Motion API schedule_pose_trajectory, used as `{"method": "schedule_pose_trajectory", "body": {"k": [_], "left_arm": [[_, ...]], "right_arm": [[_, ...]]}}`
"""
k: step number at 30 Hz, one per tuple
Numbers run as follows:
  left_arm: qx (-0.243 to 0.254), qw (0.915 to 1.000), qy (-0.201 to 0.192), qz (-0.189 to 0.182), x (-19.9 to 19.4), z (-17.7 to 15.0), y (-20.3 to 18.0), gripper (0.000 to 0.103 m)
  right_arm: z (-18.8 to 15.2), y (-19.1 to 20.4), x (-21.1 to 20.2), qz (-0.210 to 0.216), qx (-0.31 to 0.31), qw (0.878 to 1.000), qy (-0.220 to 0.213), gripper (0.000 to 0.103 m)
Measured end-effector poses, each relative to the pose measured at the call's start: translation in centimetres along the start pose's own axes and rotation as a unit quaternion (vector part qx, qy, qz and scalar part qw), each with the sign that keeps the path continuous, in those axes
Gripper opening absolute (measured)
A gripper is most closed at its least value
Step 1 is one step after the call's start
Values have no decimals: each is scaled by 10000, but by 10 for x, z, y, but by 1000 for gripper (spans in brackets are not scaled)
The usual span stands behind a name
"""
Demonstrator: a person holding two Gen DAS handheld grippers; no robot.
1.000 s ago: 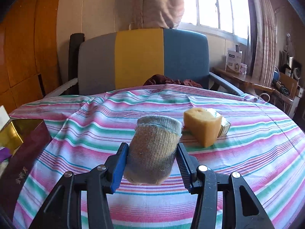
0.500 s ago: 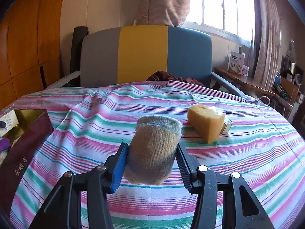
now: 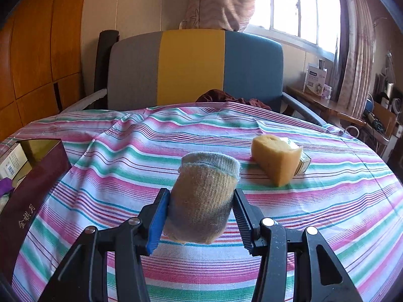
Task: Organize objects
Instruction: 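Lower the white box into the gold tray and open the left tool, then carry the sock-covered jar over the tray and release it from the right tool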
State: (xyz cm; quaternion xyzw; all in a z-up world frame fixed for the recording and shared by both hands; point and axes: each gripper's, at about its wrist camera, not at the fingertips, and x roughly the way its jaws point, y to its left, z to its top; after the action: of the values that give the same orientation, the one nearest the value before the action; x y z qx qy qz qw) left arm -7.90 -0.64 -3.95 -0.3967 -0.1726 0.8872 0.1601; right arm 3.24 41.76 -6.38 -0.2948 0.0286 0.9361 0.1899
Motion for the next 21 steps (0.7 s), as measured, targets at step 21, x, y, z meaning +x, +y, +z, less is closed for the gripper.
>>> {"method": "schedule_pose_trajectory", "body": {"k": [21], "left_arm": [[567,9974,-429,143,-52,-50,-12,75]], "right_arm": [[70,178,-36,2375,-772,9667,569,51]]}}
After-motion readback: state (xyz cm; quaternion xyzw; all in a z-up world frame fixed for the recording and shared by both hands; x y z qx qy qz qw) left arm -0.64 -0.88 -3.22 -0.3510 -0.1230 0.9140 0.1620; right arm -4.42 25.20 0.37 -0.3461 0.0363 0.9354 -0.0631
